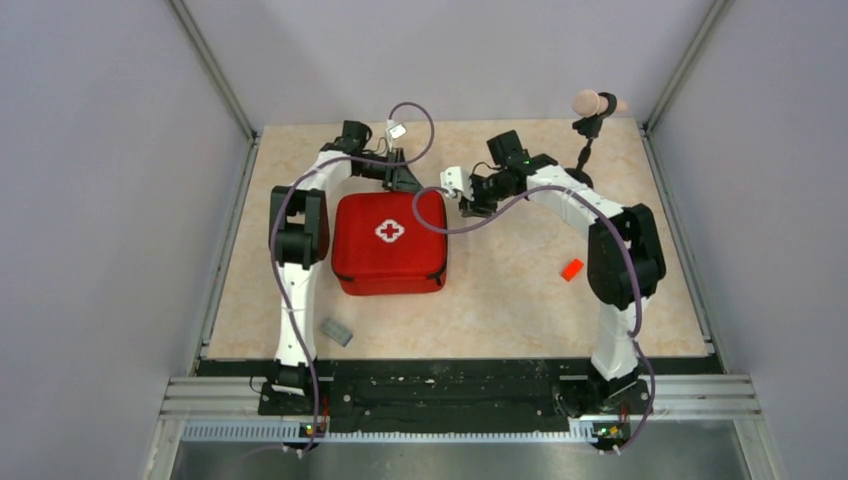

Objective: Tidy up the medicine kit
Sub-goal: Adjust the medicine box at the center of the board.

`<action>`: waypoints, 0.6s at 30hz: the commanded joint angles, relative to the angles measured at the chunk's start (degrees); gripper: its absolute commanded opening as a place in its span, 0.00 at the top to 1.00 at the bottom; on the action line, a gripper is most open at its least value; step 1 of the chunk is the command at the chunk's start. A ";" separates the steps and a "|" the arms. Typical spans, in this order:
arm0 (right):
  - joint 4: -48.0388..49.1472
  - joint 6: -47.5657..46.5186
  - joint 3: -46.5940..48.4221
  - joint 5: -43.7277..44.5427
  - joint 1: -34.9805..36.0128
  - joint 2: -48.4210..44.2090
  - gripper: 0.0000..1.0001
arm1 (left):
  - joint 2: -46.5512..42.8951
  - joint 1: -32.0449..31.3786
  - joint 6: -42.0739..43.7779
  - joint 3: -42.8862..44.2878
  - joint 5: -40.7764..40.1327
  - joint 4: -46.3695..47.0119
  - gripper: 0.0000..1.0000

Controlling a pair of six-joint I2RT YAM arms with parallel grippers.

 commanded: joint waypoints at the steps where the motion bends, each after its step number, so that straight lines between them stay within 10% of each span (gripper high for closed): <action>1: -0.60 0.54 2.99 -4.26 3.04 3.47 0.62 | -2.39 -1.11 -4.27 4.97 -9.73 4.86 0.49; 10: 2.47 13.10 -2.38 -12.35 8.79 2.04 0.67 | -23.73 5.74 -7.03 -5.23 -56.13 -10.29 0.33; 18: 9.90 25.59 -5.16 -10.93 7.25 1.54 0.67 | -33.30 13.95 -3.54 -23.69 -51.86 -17.68 0.35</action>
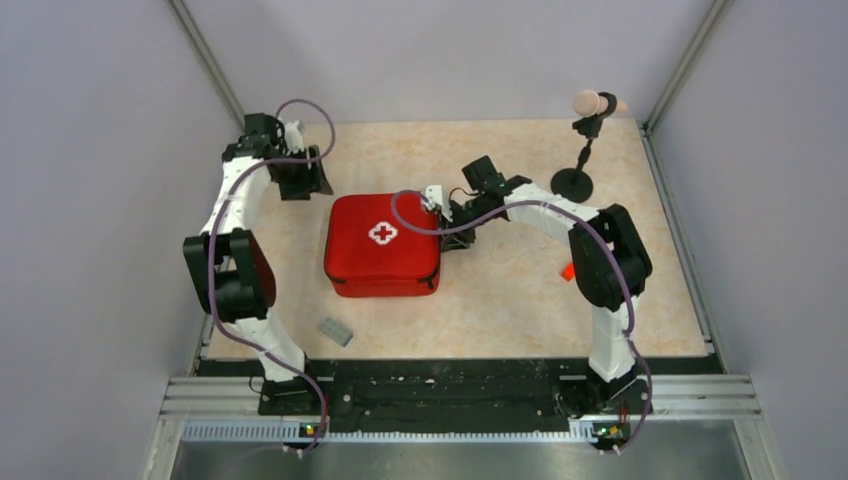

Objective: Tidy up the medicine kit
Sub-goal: Adjust the medicine box at the center of the board.

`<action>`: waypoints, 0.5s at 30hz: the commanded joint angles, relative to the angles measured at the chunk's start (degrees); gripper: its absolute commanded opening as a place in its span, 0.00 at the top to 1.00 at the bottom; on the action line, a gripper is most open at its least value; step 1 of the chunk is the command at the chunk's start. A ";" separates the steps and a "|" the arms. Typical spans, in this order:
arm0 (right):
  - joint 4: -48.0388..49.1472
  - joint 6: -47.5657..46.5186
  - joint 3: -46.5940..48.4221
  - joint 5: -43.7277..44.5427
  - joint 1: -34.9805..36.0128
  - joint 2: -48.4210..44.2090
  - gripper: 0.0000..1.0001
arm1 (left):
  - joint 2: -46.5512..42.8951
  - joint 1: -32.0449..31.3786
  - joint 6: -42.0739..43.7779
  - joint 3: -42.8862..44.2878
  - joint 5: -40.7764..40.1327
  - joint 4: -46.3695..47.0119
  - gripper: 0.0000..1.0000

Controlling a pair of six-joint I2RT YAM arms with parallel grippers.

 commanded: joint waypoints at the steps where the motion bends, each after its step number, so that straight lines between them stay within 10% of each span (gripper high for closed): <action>1: 6.15 7.93 -1.08 -2.30 -0.18 -2.31 0.67 | 2.10 0.24 5.12 -2.49 3.09 -9.73 0.37; 8: 6.11 8.20 -0.99 1.01 -3.41 -4.52 0.66 | 7.51 0.11 9.53 -1.59 13.04 -11.07 0.52; 15: 5.25 7.11 -0.91 0.43 -11.03 -7.23 0.62 | 16.43 -1.62 26.90 11.26 20.75 -17.89 0.92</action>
